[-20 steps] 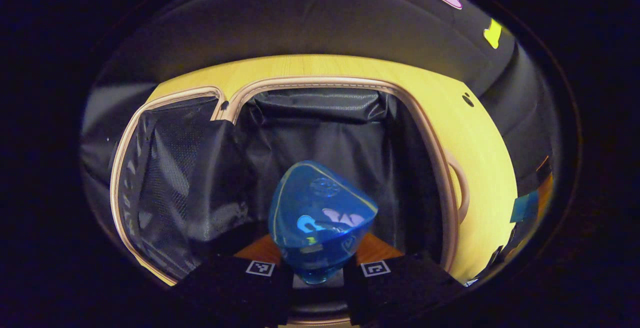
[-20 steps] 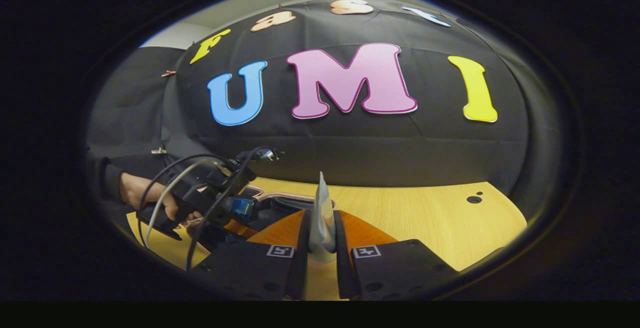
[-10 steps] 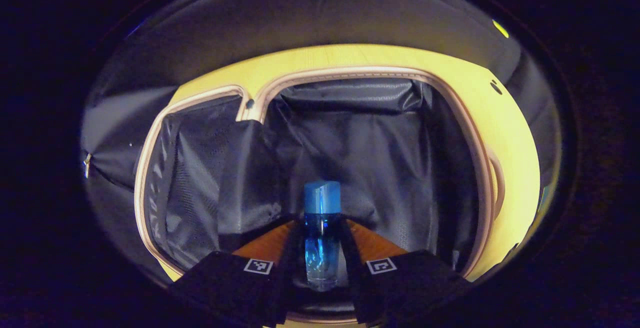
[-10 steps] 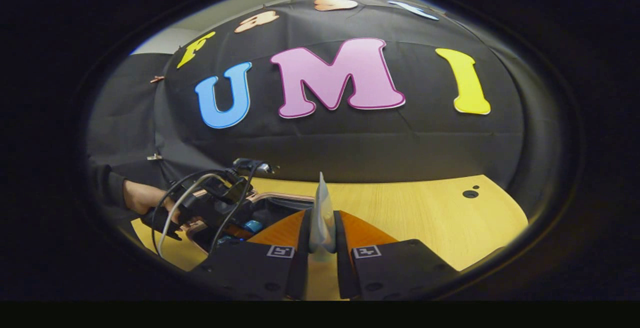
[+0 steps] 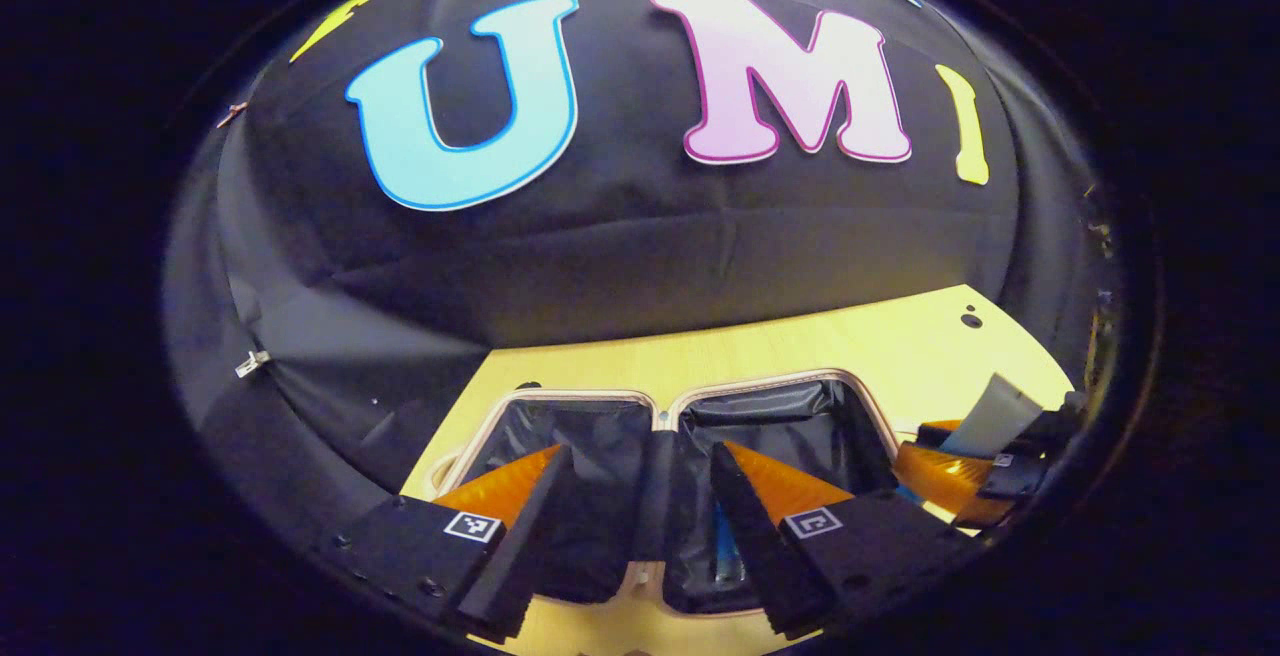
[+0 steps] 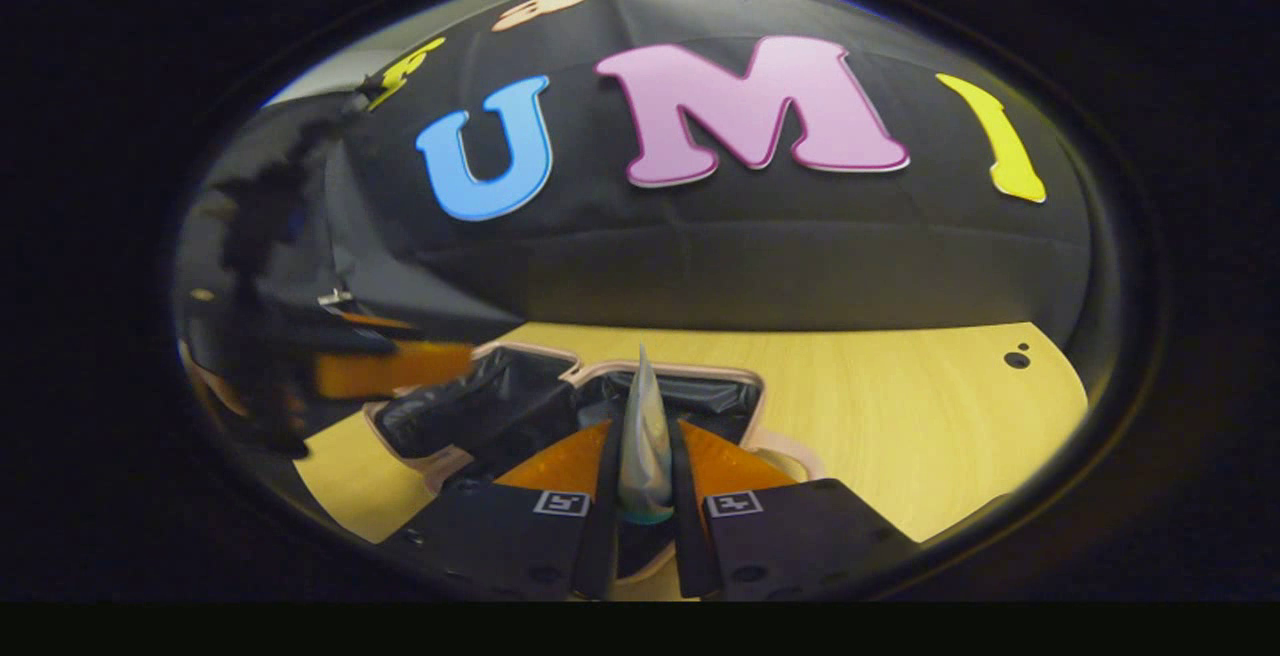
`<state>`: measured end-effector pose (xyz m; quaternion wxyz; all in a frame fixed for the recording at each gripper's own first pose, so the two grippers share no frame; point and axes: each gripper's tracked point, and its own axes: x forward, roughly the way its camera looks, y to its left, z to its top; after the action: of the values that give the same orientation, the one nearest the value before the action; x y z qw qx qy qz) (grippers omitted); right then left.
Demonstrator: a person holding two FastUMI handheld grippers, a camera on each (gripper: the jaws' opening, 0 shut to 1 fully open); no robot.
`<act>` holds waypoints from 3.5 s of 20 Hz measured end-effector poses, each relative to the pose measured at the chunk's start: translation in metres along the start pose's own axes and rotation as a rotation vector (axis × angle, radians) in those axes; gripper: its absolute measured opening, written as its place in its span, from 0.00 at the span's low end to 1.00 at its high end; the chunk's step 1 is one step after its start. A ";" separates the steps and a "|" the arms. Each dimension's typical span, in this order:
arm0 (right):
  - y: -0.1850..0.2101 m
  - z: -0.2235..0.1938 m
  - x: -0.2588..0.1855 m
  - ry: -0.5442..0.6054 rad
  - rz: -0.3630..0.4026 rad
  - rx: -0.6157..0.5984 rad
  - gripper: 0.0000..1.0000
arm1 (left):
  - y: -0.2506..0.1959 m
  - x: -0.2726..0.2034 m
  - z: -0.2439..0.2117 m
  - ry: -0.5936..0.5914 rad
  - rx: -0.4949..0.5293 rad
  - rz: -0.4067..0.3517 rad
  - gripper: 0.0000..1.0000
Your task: First open the suitcase, pack the skin care products into it, and then close the suitcase.
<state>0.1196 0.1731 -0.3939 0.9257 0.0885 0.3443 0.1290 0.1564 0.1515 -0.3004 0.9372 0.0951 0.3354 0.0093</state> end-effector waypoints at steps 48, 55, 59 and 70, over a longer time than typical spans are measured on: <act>0.030 -0.053 -0.099 0.027 -0.095 -0.258 0.97 | 0.267 0.155 -0.129 0.190 -0.696 -0.094 0.09; 0.009 -0.002 -0.136 0.003 -0.060 -0.275 0.97 | 0.230 0.039 0.034 -0.010 -0.533 -0.140 0.06; -0.001 0.036 -0.176 -0.048 -0.066 -0.263 0.97 | 0.129 -0.027 0.101 -0.073 -0.445 -0.237 0.06; -0.089 0.111 -0.249 -0.198 -0.107 -0.217 0.97 | -0.164 -0.027 0.089 -0.074 -0.401 -0.368 0.06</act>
<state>0.0271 0.0053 -0.1810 0.9649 -0.0181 0.2395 0.1067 0.1839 -0.0270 -0.2465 0.9350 -0.1546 0.3038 -0.0983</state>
